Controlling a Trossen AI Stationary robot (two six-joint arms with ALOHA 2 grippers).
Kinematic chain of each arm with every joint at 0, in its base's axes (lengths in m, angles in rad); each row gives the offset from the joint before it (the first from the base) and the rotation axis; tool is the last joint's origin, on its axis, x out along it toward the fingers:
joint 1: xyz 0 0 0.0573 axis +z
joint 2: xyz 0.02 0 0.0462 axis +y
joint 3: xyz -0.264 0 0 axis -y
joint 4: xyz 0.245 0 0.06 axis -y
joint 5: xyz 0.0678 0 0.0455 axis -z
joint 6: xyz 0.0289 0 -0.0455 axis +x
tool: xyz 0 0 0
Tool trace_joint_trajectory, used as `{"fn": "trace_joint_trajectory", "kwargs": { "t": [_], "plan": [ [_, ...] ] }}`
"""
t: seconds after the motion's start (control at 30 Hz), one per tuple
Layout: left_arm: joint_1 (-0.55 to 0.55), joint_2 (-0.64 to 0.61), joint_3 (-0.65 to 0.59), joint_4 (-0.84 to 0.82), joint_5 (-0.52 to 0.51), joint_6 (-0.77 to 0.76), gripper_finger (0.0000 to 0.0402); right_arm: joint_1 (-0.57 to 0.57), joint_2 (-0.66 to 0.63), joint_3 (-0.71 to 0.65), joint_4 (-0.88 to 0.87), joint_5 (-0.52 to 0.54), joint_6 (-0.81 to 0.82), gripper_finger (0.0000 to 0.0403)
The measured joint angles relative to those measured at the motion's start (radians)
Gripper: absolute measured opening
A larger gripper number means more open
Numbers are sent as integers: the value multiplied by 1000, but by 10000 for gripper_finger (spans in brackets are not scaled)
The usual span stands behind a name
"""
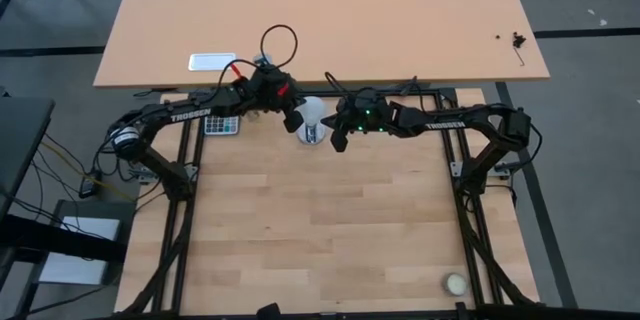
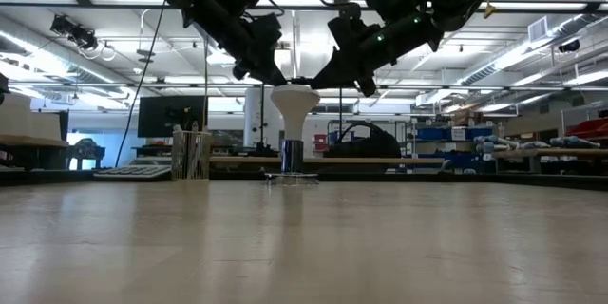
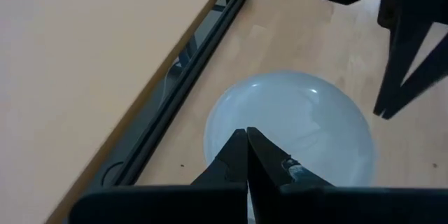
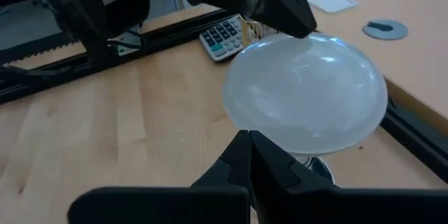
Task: Screw lightbulb
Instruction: Remove the white lightbulb from the silver lamp
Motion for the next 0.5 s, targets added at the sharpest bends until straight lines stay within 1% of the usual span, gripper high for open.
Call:
{"fn": "trace_joint_trajectory", "kwargs": {
  "t": [0.1,0.27,0.5],
  "plan": [
    [-1,1,1,-1,0,0,0,-12,0,0,-23,1,0,10],
    [-2,0,1,-17,-2,-7,0,-33,0,0,-20,44,13,9],
    [-22,-4,3,-50,4,-20,0,-71,0,-1,-12,57,32,9]
  ]
}}
